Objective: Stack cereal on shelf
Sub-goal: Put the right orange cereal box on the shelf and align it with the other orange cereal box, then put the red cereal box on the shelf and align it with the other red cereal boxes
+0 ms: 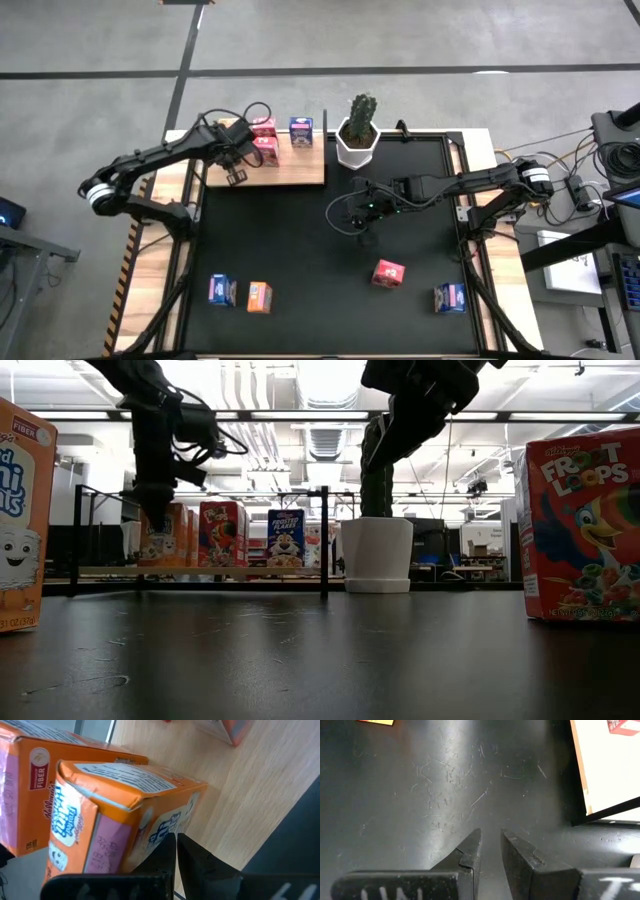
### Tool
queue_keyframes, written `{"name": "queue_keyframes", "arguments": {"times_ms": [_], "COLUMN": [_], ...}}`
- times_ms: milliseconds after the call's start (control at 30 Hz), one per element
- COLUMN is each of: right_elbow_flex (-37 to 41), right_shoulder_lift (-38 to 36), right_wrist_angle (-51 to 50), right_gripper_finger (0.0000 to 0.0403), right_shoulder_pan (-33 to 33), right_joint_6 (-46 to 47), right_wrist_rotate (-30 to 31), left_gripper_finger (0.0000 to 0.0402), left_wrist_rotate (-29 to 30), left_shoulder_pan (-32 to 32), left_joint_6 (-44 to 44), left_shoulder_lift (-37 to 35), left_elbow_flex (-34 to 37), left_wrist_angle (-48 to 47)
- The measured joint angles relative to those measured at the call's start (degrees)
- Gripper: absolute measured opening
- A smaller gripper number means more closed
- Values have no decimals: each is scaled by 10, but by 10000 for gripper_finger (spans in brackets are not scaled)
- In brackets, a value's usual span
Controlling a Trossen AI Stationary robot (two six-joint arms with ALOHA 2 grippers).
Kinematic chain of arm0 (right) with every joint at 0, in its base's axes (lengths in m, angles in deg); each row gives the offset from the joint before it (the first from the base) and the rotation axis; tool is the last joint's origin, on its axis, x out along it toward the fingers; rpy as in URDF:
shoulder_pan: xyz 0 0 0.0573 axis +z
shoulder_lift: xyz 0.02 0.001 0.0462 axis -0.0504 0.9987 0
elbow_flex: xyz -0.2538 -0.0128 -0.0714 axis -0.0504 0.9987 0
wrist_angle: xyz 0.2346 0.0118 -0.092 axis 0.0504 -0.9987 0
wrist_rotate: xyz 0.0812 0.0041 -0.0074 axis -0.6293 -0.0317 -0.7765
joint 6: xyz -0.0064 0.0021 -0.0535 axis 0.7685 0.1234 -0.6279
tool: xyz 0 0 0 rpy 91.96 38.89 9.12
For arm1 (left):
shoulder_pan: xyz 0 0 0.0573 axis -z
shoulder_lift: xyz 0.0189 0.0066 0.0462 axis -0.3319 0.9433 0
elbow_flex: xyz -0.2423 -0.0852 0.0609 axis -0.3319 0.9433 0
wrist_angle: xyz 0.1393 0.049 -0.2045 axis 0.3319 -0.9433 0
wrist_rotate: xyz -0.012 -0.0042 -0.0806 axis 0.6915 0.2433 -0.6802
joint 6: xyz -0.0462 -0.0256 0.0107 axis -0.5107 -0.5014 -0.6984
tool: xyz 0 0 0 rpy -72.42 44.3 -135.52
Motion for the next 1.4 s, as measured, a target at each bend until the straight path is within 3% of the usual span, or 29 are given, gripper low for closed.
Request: {"name": "queue_keyframes", "arguments": {"times_ms": [567, 767, 1033, 1267, 1400], "right_elbow_flex": [0, -3, -4, -4, -2], "right_shoulder_lift": [0, -13, -46, -50, -50], "right_wrist_angle": [0, -11, -11, -12, -16], "right_gripper_finger": [61, 61, 61, 61, 61], "right_shoulder_pan": [0, 19, 88, 171, 219], "right_joint_6": [5, 20, 70, 103, 125], "right_wrist_rotate": [0, 0, 2, 63, 94], "left_gripper_finger": [0, 0, 0, 0, 0], "left_wrist_rotate": [1, -7, -7, 54, 123], "left_shoulder_pan": [1, 42, 210, 406, 512], "left_joint_6": [0, -39, -136, -218, -231], "left_shoulder_lift": [-3, -28, -127, -176, -172], "left_elbow_flex": [-2, -28, -25, -18, -13], "left_wrist_angle": [-8, -35, 23, 93, 149]}}
